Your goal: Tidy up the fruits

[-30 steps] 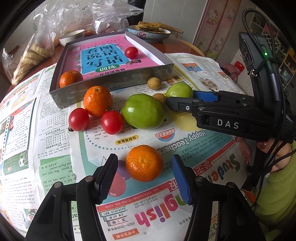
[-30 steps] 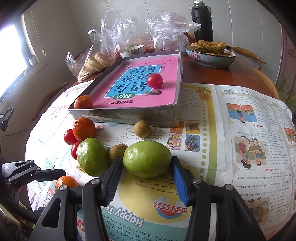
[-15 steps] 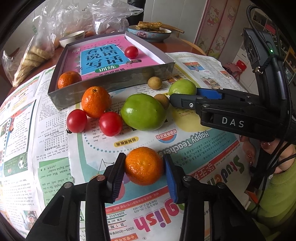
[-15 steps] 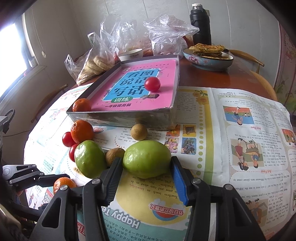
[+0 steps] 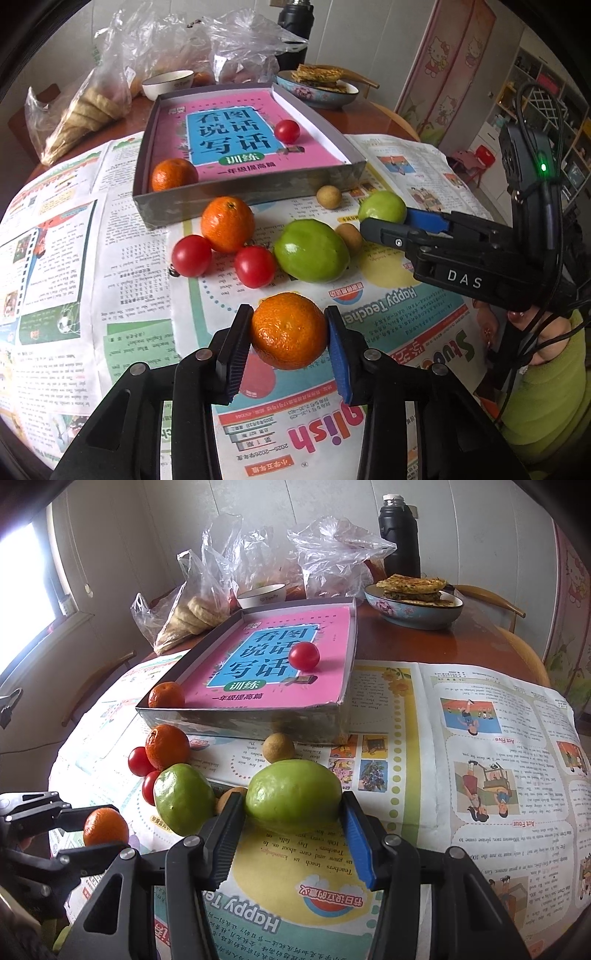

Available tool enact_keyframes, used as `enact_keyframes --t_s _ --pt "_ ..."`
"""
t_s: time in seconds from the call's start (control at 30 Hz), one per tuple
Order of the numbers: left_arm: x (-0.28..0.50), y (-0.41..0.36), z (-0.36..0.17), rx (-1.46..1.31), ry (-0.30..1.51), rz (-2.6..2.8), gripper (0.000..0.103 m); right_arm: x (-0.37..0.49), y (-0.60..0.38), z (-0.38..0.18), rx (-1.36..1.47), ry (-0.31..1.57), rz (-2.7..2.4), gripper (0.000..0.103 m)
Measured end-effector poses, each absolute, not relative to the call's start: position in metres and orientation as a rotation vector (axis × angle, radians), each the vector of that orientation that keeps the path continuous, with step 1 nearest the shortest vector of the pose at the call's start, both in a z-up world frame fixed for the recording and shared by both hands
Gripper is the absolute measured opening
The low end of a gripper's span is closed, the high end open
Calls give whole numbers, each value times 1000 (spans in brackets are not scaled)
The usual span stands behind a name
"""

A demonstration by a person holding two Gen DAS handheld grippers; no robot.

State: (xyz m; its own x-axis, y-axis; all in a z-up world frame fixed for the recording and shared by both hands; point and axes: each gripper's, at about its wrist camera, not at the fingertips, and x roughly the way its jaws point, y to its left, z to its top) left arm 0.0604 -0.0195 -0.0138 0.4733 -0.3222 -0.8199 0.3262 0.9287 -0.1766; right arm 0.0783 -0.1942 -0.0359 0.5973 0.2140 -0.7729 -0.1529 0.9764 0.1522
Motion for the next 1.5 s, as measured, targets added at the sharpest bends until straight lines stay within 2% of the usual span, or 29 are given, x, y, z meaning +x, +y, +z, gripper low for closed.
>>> enact_keyframes --t_s 1.07,1.5 --pt "100 -9 14 -33 932 -349 40 89 -204 -17 97 855 194 52" --pt "131 -10 27 -55 922 -352 40 107 -208 8 98 815 184 52"
